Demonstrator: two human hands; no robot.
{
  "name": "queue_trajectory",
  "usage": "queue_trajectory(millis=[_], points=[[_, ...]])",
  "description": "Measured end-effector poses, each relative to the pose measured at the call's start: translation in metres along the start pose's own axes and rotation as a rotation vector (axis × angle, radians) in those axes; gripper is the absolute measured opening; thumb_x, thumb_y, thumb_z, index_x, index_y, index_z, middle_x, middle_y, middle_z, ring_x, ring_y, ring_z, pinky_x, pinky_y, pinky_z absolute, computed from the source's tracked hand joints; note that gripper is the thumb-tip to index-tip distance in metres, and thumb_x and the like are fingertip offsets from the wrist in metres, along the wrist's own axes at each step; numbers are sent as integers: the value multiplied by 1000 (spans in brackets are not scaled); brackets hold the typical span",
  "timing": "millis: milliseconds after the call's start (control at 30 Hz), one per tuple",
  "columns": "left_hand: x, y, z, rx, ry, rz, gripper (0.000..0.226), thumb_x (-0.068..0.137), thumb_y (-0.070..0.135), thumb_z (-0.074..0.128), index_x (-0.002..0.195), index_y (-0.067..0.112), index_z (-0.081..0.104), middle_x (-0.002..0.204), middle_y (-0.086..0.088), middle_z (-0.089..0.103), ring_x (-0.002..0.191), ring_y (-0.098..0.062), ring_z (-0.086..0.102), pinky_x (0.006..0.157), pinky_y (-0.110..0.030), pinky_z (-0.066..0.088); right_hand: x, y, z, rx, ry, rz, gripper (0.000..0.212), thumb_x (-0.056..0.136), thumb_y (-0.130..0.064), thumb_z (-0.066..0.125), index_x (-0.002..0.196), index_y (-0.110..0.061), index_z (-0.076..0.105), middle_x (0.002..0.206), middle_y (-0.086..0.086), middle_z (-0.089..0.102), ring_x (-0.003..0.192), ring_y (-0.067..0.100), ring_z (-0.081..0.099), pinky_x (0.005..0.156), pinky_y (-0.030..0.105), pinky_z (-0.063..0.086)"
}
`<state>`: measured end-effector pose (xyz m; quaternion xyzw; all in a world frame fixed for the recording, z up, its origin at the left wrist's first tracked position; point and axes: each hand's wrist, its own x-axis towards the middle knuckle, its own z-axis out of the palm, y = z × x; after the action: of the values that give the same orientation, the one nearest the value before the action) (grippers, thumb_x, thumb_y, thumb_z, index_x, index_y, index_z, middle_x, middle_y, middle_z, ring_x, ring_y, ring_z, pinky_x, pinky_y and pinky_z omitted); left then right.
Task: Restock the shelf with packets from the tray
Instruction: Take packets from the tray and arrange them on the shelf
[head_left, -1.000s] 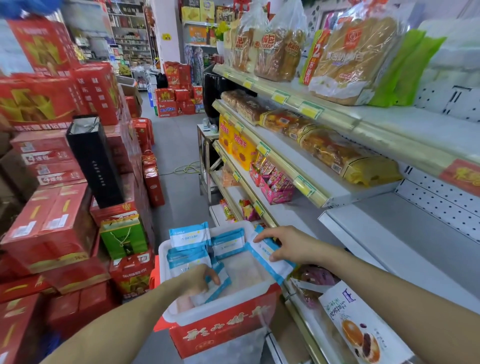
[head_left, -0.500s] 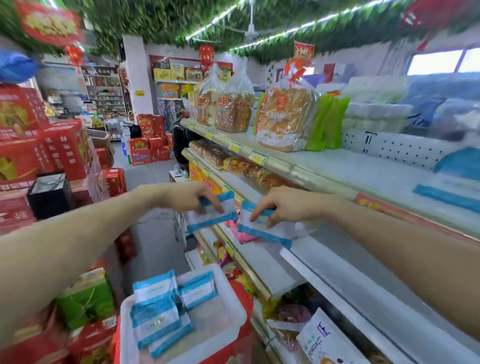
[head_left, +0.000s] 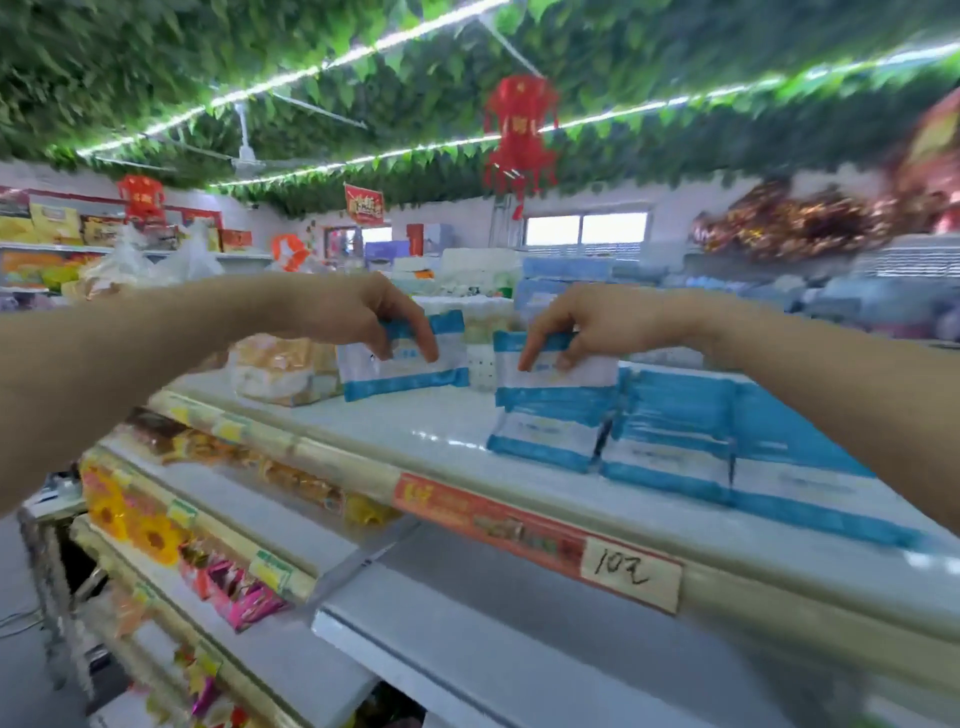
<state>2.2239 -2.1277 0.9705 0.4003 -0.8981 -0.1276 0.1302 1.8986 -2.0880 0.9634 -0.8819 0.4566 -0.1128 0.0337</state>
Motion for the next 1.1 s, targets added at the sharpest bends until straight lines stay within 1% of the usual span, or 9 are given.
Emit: queue_trajectory(millis=[67,200,367,433,500,700,767,933,1100], points=[[39,40,15,-26,-1,84,49,87,-7,67,106,36,80,128,4,71,122,-25,63,112,-47,46,-44,32,-16,-38,6,80,38,90,-3,73,111,-35,77,99,-37,66,89,-14,58,74,9,39],[107,121,48,-20,-24,251,52,88,-12,64,105,34,81,125,8,72,116,-20,67,104,-44,53,-138,93,-44,-66,41,275,37,94,-1,69,112,-33,77,116,-29,62,97,-20,54,81,9,39],[165,209,81,-21,-59,430,52,91,-11,63,112,34,78,123,21,69,104,0,67,87,-22,53,-253,161,-66,-41,82,539,40,97,-1,64,107,-38,76,125,-19,58,114,12,57,99,34,47],[180,233,89,-25,-61,472,51,93,-9,63,114,35,77,121,24,68,99,4,67,79,-14,51,-286,185,-64,-20,78,606,40,96,0,64,106,-36,77,129,-17,58,117,16,57,104,39,48],[193,249,97,-36,-69,490,50,95,-7,63,113,38,77,119,22,69,96,1,68,78,-18,55,-307,209,-55,-17,67,646,43,94,2,66,100,-39,78,132,-15,60,117,13,58,104,37,48],[224,278,118,-85,-84,496,45,94,-5,67,112,34,78,121,14,71,95,-4,70,81,-17,57,-306,257,-27,-23,58,646,43,93,-3,67,98,-44,77,118,-24,59,103,14,59,94,35,49],[231,281,121,-89,-82,486,44,94,-5,67,111,34,78,120,12,71,93,-4,70,75,-15,55,-295,264,-22,-15,49,628,42,93,-4,68,99,-44,76,116,-27,58,103,12,59,92,34,49],[243,285,129,-83,-65,465,45,93,-5,68,111,34,78,120,13,70,89,1,69,68,-11,52,-277,273,-11,11,26,550,38,93,1,67,106,-34,77,122,-17,60,113,11,56,97,28,42],[253,298,136,-83,-79,484,46,94,-3,68,109,39,77,118,18,70,94,-3,70,71,-17,56,-281,279,-16,-73,72,489,40,89,1,72,101,-37,75,131,-8,51,111,11,54,99,26,48]])
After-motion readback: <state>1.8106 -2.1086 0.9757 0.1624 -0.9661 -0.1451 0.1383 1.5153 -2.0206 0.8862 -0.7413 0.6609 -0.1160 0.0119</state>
